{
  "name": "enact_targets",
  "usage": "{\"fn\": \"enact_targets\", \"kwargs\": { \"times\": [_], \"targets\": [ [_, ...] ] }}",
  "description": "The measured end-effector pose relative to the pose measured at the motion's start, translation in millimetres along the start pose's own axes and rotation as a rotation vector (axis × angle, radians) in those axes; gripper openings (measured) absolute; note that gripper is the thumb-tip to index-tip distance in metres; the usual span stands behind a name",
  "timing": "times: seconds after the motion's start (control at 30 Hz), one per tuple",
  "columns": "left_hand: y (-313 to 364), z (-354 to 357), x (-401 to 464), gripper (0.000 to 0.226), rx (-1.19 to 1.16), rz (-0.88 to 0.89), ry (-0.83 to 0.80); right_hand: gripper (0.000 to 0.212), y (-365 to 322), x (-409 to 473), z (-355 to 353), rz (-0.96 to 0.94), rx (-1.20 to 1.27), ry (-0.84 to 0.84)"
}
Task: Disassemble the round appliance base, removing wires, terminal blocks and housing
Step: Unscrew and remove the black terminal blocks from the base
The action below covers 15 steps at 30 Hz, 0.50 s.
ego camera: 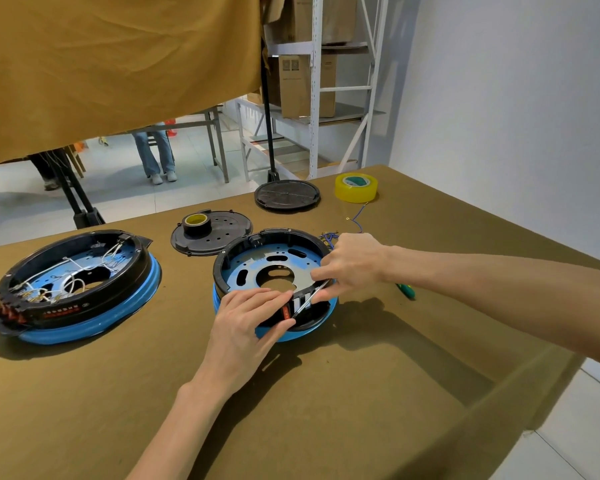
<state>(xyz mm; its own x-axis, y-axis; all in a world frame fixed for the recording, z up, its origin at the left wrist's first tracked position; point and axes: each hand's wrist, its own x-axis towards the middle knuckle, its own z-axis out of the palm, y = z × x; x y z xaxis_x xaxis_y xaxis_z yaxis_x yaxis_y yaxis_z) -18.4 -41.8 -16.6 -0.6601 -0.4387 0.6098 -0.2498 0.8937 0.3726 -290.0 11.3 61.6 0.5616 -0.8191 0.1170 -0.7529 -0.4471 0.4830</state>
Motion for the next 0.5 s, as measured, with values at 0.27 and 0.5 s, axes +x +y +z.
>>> {"fn": "enact_targets", "kwargs": {
  "times": [0.27,0.5],
  "targets": [
    [-0.6,0.7,-1.3,0.050,-0.005,0.009,0.021,0.066,-4.8,-5.4,9.8,0.048,0.017,0.126],
    [-3.1,2.2,0.1,0.048,-0.002,-0.005,0.014,0.059,-8.7,-8.5,22.3,0.086,0.038,0.271]
  ]
}}
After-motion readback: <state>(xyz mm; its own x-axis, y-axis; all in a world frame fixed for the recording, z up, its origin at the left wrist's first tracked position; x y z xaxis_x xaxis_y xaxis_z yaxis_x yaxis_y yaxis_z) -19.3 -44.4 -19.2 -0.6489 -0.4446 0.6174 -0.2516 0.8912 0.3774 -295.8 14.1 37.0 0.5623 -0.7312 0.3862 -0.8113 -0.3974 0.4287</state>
